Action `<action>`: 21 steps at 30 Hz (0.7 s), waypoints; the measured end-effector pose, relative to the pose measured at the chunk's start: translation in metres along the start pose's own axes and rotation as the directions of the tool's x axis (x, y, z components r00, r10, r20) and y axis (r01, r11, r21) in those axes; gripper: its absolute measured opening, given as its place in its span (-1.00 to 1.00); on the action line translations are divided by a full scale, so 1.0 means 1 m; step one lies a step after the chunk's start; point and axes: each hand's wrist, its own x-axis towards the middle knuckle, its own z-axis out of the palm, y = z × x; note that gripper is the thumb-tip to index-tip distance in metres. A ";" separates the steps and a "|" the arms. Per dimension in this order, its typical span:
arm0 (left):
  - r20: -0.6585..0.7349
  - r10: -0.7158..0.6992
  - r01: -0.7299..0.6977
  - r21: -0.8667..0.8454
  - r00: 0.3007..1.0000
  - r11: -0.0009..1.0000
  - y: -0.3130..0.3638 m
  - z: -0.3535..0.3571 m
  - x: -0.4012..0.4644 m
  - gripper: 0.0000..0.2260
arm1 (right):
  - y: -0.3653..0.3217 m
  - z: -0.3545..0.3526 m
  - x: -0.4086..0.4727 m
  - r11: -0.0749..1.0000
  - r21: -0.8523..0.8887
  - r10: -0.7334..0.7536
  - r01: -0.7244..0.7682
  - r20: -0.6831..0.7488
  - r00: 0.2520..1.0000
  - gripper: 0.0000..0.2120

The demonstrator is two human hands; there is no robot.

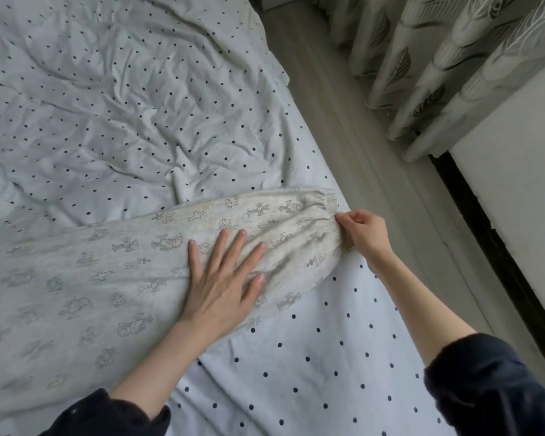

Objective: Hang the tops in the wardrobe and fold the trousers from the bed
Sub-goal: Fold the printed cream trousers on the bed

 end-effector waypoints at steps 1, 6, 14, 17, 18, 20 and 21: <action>0.011 -0.011 0.011 0.009 1.000 1.000 0.001 0.003 0.003 -0.48 | 0.006 0.000 -0.003 0.998 -0.027 0.061 -0.061 0.013 0.998 -0.77; -0.021 -0.002 0.002 -0.020 1.000 1.000 0.011 0.002 0.019 -0.49 | 0.022 -0.013 -0.020 0.943 0.126 0.277 -0.309 0.222 0.935 -0.62; 0.021 -0.022 0.022 0.006 1.000 1.000 0.010 0.014 0.018 -0.52 | 0.007 -0.002 -0.044 0.514 0.595 0.456 -0.617 0.419 0.785 -0.73; 0.008 -0.049 0.049 0.037 0.999 0.998 0.000 0.009 0.004 -0.51 | -0.006 0.006 -0.062 0.632 0.640 0.400 -0.437 0.213 0.891 -0.85; 0.015 -0.062 0.061 0.051 0.998 0.997 -0.004 0.007 -0.001 -0.51 | -0.015 0.010 -0.069 0.694 0.626 0.356 -0.356 0.131 0.925 -0.87; 0.038 -0.107 0.105 0.043 0.994 0.994 -0.014 0.003 -0.013 -0.52 | -0.036 0.017 -0.087 0.769 0.610 0.232 -0.192 0.013 0.973 -0.90; 0.038 -0.137 0.137 0.006 0.990 0.991 -0.020 0.002 -0.021 -0.52 | -0.046 0.022 -0.097 0.806 0.584 0.152 -0.096 -0.048 0.987 -0.87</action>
